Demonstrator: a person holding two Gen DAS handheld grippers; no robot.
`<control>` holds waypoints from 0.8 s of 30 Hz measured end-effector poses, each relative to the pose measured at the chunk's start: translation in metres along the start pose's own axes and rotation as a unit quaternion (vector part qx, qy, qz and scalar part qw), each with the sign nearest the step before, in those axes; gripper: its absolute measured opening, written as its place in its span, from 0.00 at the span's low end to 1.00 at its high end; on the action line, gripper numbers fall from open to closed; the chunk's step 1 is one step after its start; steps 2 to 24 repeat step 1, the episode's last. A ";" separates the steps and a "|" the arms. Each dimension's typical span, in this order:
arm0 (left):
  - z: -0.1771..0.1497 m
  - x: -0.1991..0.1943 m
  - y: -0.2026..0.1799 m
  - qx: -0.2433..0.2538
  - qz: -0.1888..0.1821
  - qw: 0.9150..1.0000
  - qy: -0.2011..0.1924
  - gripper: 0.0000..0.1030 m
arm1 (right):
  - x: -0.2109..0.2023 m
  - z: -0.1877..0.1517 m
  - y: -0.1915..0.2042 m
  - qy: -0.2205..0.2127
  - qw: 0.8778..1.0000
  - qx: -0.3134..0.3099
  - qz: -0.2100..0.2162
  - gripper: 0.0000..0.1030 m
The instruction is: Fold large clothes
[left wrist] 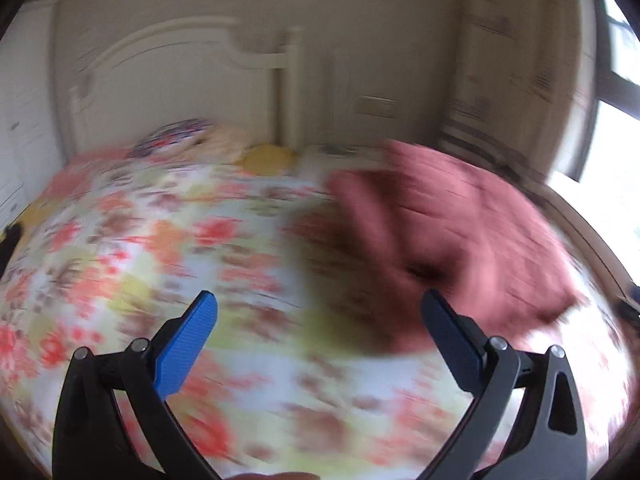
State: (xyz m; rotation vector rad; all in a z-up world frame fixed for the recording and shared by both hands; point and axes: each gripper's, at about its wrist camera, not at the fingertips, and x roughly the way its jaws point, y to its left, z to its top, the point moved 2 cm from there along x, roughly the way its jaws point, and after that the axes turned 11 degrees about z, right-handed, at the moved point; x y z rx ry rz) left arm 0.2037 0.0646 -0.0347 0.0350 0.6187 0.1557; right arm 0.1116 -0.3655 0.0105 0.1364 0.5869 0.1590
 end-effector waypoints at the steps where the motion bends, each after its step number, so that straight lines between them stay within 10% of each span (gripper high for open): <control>1: 0.013 0.017 0.029 -0.016 0.024 1.000 0.009 0.98 | -0.003 0.010 -0.028 0.000 1.000 0.013 -0.021 0.89; 24: 0.013 0.017 0.029 -0.016 0.024 1.000 0.009 0.98 | -0.003 0.010 -0.028 0.000 1.000 0.013 -0.021 0.89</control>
